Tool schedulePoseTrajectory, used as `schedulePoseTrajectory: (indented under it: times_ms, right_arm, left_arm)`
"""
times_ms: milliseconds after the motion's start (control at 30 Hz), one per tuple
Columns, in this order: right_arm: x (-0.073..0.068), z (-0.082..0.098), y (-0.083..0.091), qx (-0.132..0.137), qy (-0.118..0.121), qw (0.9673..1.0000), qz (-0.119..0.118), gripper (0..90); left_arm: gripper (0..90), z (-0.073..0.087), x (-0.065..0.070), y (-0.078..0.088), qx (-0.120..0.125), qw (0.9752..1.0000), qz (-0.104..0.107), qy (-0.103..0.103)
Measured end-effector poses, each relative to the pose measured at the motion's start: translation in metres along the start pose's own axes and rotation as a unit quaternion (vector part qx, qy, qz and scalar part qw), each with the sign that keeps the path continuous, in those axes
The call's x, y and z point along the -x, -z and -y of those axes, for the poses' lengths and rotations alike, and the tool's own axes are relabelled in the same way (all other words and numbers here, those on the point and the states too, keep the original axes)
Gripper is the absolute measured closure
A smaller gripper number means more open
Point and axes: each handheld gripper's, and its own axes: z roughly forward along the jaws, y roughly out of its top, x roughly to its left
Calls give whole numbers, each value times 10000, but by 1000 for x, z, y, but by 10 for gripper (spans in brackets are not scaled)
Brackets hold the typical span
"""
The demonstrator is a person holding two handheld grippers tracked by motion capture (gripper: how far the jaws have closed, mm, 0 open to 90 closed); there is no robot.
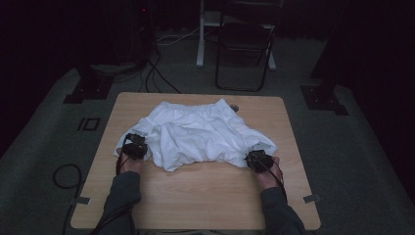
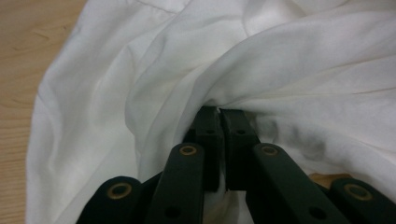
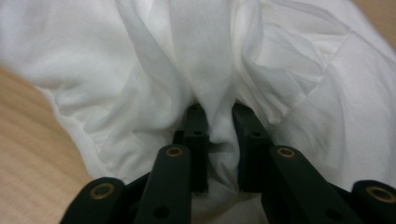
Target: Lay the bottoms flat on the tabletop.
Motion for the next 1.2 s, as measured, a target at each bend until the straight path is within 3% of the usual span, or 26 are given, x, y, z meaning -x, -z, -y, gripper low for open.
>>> schedulePoseTrajectory:
  times_ms: [33,167,333,467,600,633,700,900,1067,1200]
  right_arm:
    - [2,0,2,-19,-47,9999,-105,728]
    - [4,-4,12,62,-40,9999,-139,644]
    - [5,-16,31,374,65,9993,-49,541]
    - [7,-27,41,588,77,9982,-67,516]
    - [9,-34,41,622,48,9980,-51,512]
    - [9,-36,40,634,31,9980,-61,512]
    - [5,-41,36,631,12,9980,-98,511]
    - [-9,-51,34,772,58,9969,-166,488]
    - [-15,-60,31,771,79,9967,-220,452]
    - [-18,-63,24,644,121,9977,-180,418]
  left_arm:
    - [796,0,-1,2,-15,10000,29,5]
    - [718,-3,0,18,195,9996,60,-202]
    - [666,-6,1,39,469,9985,146,-227]
    - [627,-6,0,57,680,9973,226,-155]
    - [594,-7,2,68,810,9958,437,-28]
    - [594,-8,7,75,892,9941,608,-27]
    - [559,-8,15,79,995,9926,700,-50]
    - [467,-9,36,77,1038,9907,871,-141]
    - [373,-9,49,64,863,9899,1127,9]
    - [327,-9,55,50,709,9900,1210,169]
